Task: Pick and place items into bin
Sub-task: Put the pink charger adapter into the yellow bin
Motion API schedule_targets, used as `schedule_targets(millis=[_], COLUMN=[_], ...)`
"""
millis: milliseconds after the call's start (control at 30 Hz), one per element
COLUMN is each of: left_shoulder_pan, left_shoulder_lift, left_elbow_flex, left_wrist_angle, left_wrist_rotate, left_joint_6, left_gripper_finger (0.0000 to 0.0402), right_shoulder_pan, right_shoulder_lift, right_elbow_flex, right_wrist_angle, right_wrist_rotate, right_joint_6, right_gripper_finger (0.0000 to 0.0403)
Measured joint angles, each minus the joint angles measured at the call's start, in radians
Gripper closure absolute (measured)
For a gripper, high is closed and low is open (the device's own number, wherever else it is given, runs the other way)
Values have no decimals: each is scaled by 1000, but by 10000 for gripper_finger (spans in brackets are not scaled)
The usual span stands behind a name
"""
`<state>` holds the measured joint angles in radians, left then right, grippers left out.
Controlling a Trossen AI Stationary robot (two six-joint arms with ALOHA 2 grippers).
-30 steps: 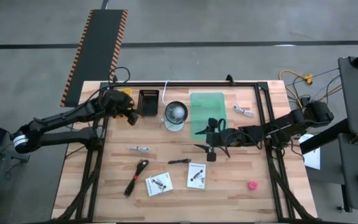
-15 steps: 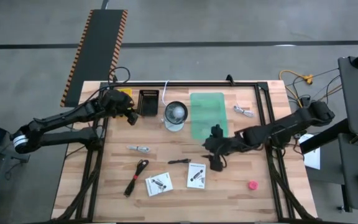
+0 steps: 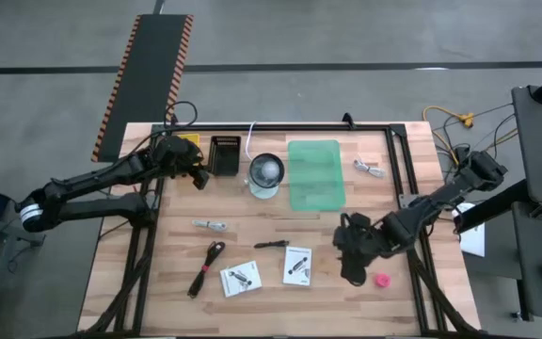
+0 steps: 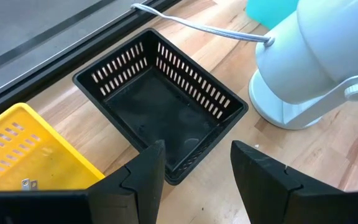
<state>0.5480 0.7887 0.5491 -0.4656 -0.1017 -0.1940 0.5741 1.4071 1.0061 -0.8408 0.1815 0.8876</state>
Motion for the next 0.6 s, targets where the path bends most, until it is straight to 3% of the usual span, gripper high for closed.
schedule_targets(millis=[133,600], left_shoulder_pan=[0,0], left_shoulder_lift=[5,11], left_elbow_flex=[0,-39], left_wrist_angle=[0,2], left_wrist_rotate=[0,1], left_joint_6=[0,-1], left_gripper_finger=[235,235], right_shoulder_pan=[69,302], right_shoulder_lift=[0,0], right_elbow_flex=[-4,-7], right_wrist_angle=[-28,-142], right_wrist_rotate=[-50,-55], right_joint_6=[108,385], right_gripper_finger=[177,177])
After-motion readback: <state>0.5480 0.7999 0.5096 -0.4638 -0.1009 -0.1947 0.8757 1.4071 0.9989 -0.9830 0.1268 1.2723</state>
